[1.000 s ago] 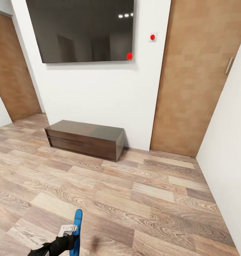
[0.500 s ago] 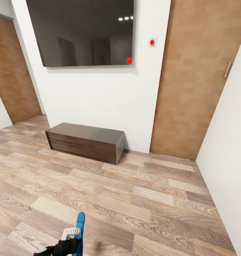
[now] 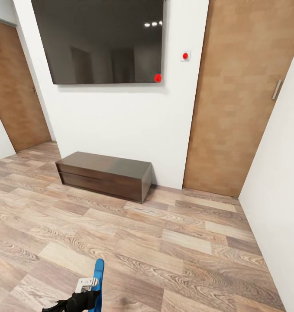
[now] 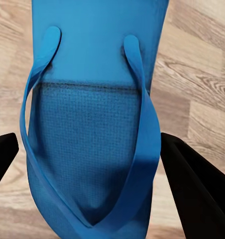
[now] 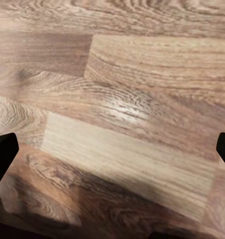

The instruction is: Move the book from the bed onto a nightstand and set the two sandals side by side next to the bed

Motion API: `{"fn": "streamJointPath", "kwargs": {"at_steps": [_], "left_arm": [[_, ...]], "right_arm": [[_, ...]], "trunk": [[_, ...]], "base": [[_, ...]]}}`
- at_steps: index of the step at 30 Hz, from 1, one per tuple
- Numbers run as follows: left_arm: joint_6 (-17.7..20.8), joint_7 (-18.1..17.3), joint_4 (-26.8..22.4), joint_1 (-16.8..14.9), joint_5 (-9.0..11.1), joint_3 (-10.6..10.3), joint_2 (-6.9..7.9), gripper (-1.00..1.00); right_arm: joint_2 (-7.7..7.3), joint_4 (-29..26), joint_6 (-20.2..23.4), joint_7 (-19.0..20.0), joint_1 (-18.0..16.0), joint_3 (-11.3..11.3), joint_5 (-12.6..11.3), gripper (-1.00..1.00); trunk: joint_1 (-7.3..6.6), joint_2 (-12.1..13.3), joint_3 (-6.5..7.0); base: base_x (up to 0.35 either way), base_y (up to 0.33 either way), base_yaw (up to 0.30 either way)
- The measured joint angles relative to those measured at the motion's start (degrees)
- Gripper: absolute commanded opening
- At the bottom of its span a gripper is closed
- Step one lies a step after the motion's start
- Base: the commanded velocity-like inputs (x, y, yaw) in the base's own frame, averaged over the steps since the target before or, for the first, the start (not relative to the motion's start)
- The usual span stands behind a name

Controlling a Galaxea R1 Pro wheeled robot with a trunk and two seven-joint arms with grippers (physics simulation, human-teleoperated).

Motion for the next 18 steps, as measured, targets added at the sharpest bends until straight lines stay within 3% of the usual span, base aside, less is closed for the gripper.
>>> {"fn": "streamJointPath", "kwargs": {"at_steps": [3, 9, 18], "left_arm": [[0.00, 0.00, 0.00, 0.00, 0.01, 0.00, 0.00, -1.00], [0.00, -0.01, 0.00, 0.01, 0.03, -0.02, 0.01, -1.00], [0.00, -0.01, 0.79, 0.02, 0.03, -0.01, 0.03, -1.00]], "right_arm": [[-0.01, 0.00, 0.00, 0.00, -0.02, 0.00, 0.03, 1.00], [0.00, 0.01, 0.00, 0.00, -0.04, 0.09, -0.03, 1.00], [0.04, 0.02, 0.00, 0.00, -0.05, 0.10, -0.02, 1.00]], "trunk": [[-0.66, 1.20, 0.54], [-0.67, 1.22, 0.54], [-0.67, 1.22, 0.54]], "base": [[0.000, 0.000, 0.000], [0.000, 0.000, 0.034], [0.000, 0.000, 0.247]]}}
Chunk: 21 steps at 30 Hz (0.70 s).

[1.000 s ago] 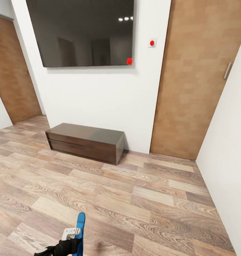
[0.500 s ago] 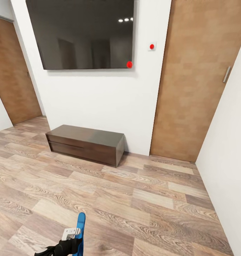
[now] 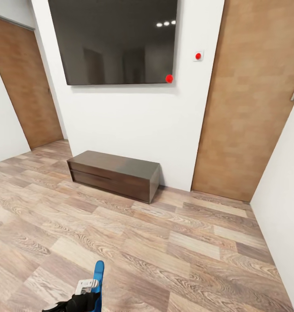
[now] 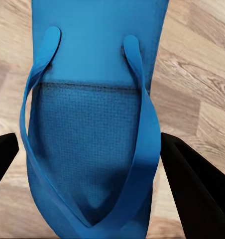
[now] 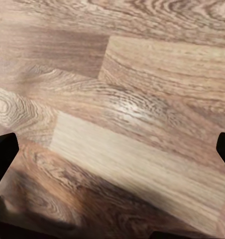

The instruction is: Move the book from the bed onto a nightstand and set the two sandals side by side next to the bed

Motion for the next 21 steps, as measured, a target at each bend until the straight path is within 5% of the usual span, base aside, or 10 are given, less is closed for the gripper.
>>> {"fn": "streamJointPath", "kwargs": {"at_steps": [21], "left_arm": [[0.00, 0.03, 0.07, 0.00, 0.00, -0.01, -0.02, -1.00]], "right_arm": [[-0.04, 0.00, 0.00, 0.00, 0.01, 0.00, 0.04, 1.00]], "trunk": [[0.00, 0.00, 0.00]], "base": [[0.000, 0.000, 0.273]]}}
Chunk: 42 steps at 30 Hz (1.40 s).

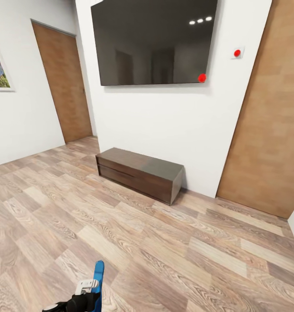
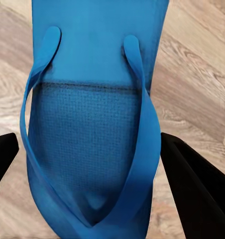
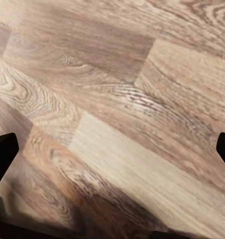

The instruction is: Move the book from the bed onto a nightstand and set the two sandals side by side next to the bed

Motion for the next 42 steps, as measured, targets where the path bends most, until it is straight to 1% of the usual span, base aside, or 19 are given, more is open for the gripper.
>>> {"fn": "streamJointPath", "kwargs": {"at_steps": [20, 24, 27, 29, 31, 32, 35, 38, 42], "left_arm": [[0.00, -0.03, 0.08, 0.00, 0.01, 0.00, -0.01, -1.00], [-0.10, -0.04, 0.87, 0.01, -0.08, -0.03, -0.01, -1.00], [-1.38, -0.03, 1.46, 0.00, -0.05, 0.06, -0.03, -1.00], [-3.45, 0.12, 2.09, 0.01, -0.07, 0.13, -0.32, -1.00], [-5.47, 0.88, 2.91, 0.01, -0.12, 0.13, -0.61, -1.00], [-6.76, 1.81, 3.47, 0.02, -0.14, 0.13, -0.73, -1.00], [-9.49, 5.75, 4.49, 0.00, -0.14, 0.12, -1.37, -1.00], [-10.32, 7.93, 4.77, 0.00, -0.20, 0.06, -1.61, -1.00], [-10.57, 8.61, 4.84, -0.01, -0.12, 0.06, -1.68, -1.00]], "right_arm": [[0.00, -0.05, 0.00, 0.00, 0.00, -0.02, -0.05, 1.00], [-0.01, -0.02, 0.00, 0.00, 0.01, -0.03, -0.02, 1.00], [0.00, -0.01, 0.00, 0.00, 0.01, -0.01, -0.02, 1.00], [0.01, -0.01, 0.00, 0.00, -0.01, 0.00, 0.01, 1.00], [0.03, -0.01, 0.00, 0.00, -0.01, 0.01, 0.02, 1.00], [0.05, 0.00, 0.00, 0.00, -0.02, 0.04, 0.02, 1.00], [0.06, -0.02, -0.01, 0.00, 0.00, 0.07, 0.03, 1.00], [0.07, -0.02, -0.01, 0.00, 0.00, 0.08, 0.03, 1.00], [0.07, -0.02, 0.00, 0.00, -0.01, 0.08, 0.03, 1.00]], "trunk": [[0.00, 0.00, 0.00], [0.00, 0.00, 0.00], [0.00, 0.00, 0.00], [0.00, 0.00, 0.00], [0.00, 0.00, 0.00], [0.00, 0.00, 0.00], [0.00, 0.00, 0.00], [0.00, 0.00, 0.00], [0.00, 0.00, 0.00]], "base": [[0.000, 0.000, 0.273], [0.000, 0.000, 0.273], [0.000, 0.000, 0.273], [0.000, 0.000, 0.273], [0.000, 0.000, 0.273], [0.000, 0.000, 0.220], [0.000, 0.000, 0.096], [0.000, 0.000, 0.028], [0.000, 0.000, 0.007]]}}
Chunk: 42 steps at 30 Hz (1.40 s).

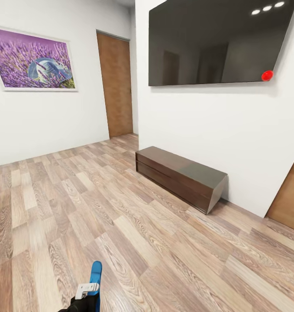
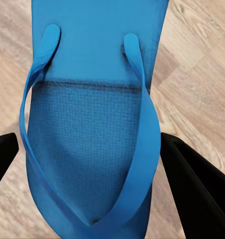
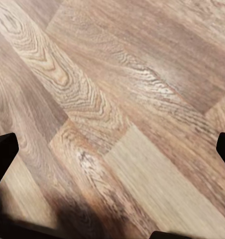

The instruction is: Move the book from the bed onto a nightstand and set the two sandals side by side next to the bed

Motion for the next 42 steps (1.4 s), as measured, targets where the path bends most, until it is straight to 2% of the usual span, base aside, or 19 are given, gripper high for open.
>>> {"fn": "streamJointPath", "kwargs": {"at_steps": [8, 17, 30, 42], "left_arm": [[-0.06, 0.17, 0.09, 0.00, 0.01, -0.08, -0.07, -1.00], [-0.06, 0.18, 0.10, 0.00, 0.04, -0.06, -0.07, -1.00], [-0.06, 0.18, 0.11, 0.00, 0.06, -0.08, -0.03, -1.00], [-0.06, 0.22, 0.15, 0.02, 0.13, -0.05, -0.02, -1.00]], "right_arm": [[0.00, 0.00, -0.02, 0.00, 0.03, 0.00, 0.00, 1.00], [0.00, 0.00, -0.01, 0.00, 0.02, -0.02, -0.01, 1.00], [0.00, 0.00, 0.00, 0.00, 0.04, -0.01, 0.00, 1.00], [-0.02, 0.01, 0.00, 0.00, 0.01, -0.08, 0.01, 1.00]], "trunk": [[0.00, 0.00, 0.00], [-1.97, 3.60, 1.61], [-1.98, 3.61, 1.62], [-1.98, 3.61, 1.62]], "base": [[0.000, 0.000, 0.001], [0.000, 0.000, 0.000], [0.000, 0.000, 0.005], [0.000, 0.000, 0.253]]}}
